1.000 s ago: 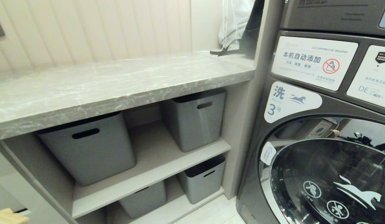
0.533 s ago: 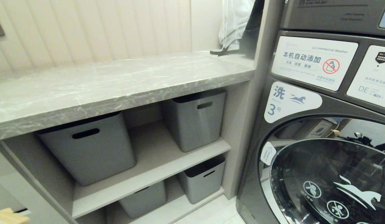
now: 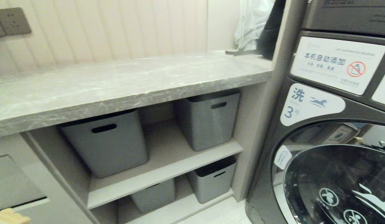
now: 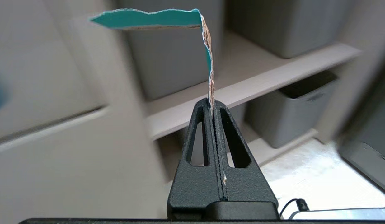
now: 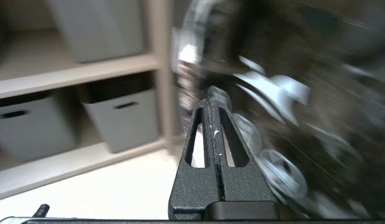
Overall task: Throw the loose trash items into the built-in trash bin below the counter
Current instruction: Put the garbage in the trash can
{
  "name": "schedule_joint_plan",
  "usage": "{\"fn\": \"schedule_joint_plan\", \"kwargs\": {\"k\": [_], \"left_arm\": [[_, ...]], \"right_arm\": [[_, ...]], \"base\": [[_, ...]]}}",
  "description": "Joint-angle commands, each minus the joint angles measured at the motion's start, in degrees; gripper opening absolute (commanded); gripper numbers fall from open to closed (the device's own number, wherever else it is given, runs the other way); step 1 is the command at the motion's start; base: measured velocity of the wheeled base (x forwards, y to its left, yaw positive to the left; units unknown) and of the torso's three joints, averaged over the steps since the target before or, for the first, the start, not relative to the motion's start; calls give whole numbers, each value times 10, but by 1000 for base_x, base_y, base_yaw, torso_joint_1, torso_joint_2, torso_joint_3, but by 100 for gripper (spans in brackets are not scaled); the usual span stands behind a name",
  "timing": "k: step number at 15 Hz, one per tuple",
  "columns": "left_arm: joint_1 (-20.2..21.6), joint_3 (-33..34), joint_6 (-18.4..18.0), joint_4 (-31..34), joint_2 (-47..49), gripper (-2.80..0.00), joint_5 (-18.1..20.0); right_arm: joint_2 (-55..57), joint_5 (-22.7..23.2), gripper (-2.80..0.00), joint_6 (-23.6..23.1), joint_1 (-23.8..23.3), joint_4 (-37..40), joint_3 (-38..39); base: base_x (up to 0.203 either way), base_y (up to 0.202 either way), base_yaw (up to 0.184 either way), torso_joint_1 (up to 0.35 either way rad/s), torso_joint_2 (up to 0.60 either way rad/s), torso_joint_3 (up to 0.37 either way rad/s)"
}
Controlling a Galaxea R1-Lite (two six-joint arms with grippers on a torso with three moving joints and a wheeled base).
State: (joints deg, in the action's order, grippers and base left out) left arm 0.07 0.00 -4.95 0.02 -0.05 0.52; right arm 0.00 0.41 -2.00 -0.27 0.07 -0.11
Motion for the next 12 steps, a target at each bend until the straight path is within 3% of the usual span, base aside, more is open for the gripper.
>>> {"fn": "schedule_joint_plan", "kwargs": {"k": [1,12], "left_arm": [[0,1,-1,0,0,-280,0],[0,1,2,0,0,-280,0]], "right_arm": [[0,0,-280,0,0,-1,0],[0,-3,-280,18,0,-1,1]], "base": [[0,-9,182,2,2,7],[2,-9,173,3,3,4]]}}
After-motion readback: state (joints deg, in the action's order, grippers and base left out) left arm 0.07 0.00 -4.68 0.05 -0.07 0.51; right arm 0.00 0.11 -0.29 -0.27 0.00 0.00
